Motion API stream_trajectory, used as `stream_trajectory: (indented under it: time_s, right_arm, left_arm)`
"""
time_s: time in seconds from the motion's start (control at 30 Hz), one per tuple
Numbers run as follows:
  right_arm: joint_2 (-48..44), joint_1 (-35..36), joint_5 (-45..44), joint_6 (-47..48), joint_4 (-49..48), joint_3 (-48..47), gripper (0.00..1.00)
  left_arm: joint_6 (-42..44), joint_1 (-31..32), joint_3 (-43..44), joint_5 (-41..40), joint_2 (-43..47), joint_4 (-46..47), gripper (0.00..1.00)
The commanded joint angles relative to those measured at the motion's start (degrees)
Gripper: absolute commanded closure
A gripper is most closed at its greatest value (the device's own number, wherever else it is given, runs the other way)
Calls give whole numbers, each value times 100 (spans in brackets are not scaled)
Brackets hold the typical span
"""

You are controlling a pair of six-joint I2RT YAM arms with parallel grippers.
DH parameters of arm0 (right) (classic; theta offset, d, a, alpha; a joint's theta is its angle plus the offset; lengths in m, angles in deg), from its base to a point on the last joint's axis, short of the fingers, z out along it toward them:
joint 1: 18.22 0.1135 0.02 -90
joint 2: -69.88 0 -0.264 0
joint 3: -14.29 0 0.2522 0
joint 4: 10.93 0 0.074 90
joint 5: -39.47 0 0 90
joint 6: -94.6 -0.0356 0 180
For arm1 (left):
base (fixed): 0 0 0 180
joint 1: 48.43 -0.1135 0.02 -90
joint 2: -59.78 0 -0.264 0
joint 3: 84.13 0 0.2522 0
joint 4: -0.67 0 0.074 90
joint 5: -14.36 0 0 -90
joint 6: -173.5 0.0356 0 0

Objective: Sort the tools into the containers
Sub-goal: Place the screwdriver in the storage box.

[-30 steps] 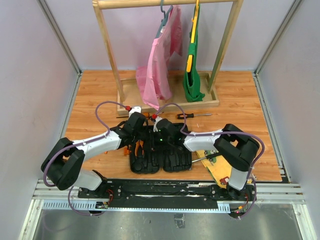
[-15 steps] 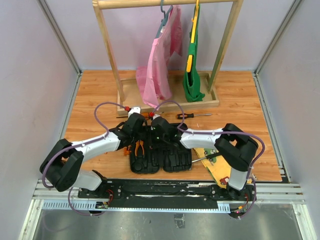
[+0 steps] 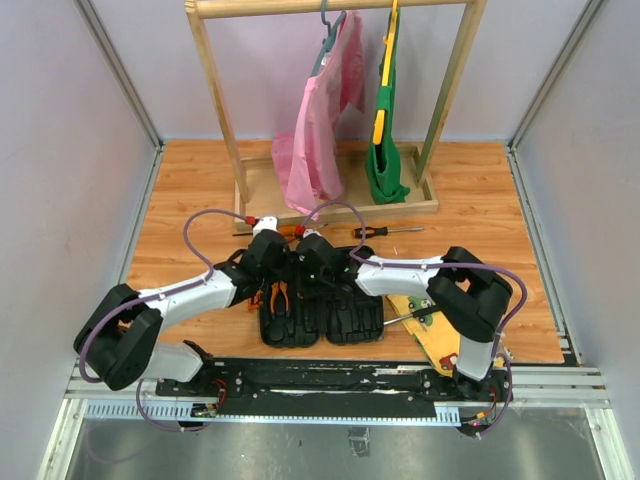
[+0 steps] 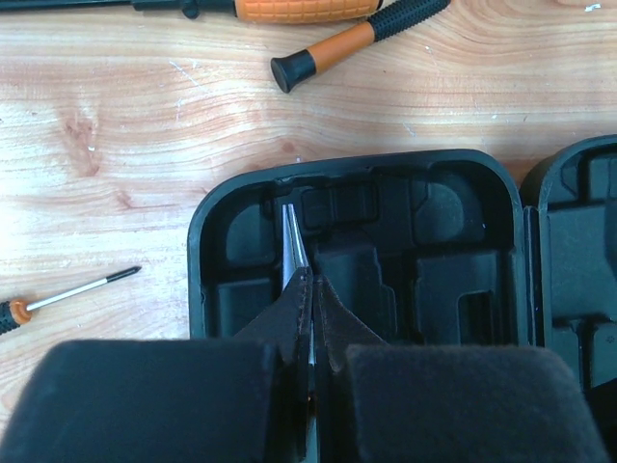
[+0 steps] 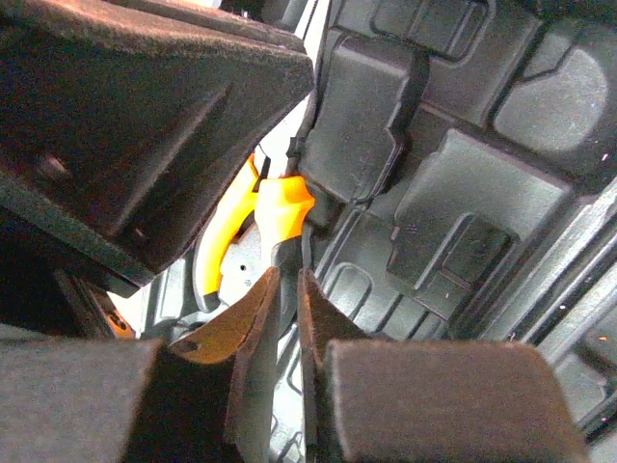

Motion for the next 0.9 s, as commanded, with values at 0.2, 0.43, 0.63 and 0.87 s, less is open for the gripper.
stream_trajectory:
  time_s: [0.2, 0.43, 0.63, 0.87]
  right_arm:
    - [597, 137, -526, -139, 950, -167, 86]
    - [325, 207, -882, -365, 729, 169, 86]
    - [-577, 209, -724, 205, 182, 459, 82]
    - [-1313, 208, -508, 682, -24, 722, 75]
  left_arm:
    - [-187, 6, -433, 587, -88, -551, 99]
    - [-416, 7, -581, 717, 36, -571, 99]
    - [-70, 6, -323, 699, 587, -546, 100]
    - [77, 8, 237, 504, 1267, -921, 93]
